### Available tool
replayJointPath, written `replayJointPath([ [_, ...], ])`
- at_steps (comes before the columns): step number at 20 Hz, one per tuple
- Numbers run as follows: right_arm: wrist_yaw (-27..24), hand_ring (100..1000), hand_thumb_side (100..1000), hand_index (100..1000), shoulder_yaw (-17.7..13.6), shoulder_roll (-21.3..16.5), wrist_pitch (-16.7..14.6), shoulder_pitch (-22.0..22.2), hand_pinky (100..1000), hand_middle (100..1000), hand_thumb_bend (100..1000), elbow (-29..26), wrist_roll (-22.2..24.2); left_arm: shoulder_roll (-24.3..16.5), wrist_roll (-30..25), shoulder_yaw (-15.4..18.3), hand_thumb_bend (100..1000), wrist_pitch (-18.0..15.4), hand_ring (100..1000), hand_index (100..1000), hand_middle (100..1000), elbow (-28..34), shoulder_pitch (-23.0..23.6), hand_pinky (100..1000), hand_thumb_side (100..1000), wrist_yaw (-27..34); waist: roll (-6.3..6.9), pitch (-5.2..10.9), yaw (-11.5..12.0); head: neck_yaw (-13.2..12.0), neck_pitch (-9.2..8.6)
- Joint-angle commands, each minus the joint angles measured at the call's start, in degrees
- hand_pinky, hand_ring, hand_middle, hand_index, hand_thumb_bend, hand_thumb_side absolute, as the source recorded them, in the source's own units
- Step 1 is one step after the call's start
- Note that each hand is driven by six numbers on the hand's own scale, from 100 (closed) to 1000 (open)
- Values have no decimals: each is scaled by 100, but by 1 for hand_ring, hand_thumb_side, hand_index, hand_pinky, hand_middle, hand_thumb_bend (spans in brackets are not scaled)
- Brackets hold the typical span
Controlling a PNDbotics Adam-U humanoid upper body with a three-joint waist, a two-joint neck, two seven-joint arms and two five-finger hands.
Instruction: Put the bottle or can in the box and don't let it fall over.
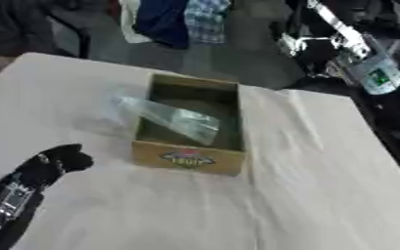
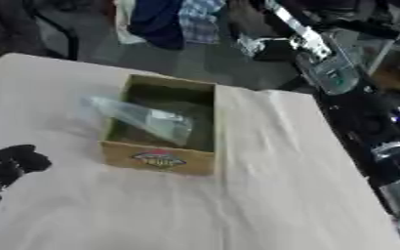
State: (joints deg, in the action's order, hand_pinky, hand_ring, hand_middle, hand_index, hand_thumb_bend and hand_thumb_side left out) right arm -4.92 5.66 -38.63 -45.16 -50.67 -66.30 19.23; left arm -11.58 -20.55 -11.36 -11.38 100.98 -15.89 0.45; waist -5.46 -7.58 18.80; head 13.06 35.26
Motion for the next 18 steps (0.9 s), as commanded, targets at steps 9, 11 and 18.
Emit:
replayJointPath([
  [9, -2424, 1000, 470, 1000, -475, -668, 1279, 2067, 841, 989, 100, -2727, 583, -311, 413, 449, 130, -26, 756, 865, 697, 79, 584, 829, 1000, -281, 75, 407, -938, -956, 551],
  [11, -2710, 1000, 470, 1000, -726, -455, 1494, 2670, 837, 976, 100, -3319, 663, -369, 494, 512, 129, -32, 756, 865, 697, 99, 695, 829, 1000, -339, 50, 447, -1122, -1170, 646],
  [18, -2471, 1000, 471, 1000, -1312, 899, 2209, 4141, 822, 969, 100, -4356, 887, -546, 712, 595, 128, -60, 760, 864, 703, 193, 1124, 828, 1000, -469, -46, 603, -1718, -1860, 877],
])
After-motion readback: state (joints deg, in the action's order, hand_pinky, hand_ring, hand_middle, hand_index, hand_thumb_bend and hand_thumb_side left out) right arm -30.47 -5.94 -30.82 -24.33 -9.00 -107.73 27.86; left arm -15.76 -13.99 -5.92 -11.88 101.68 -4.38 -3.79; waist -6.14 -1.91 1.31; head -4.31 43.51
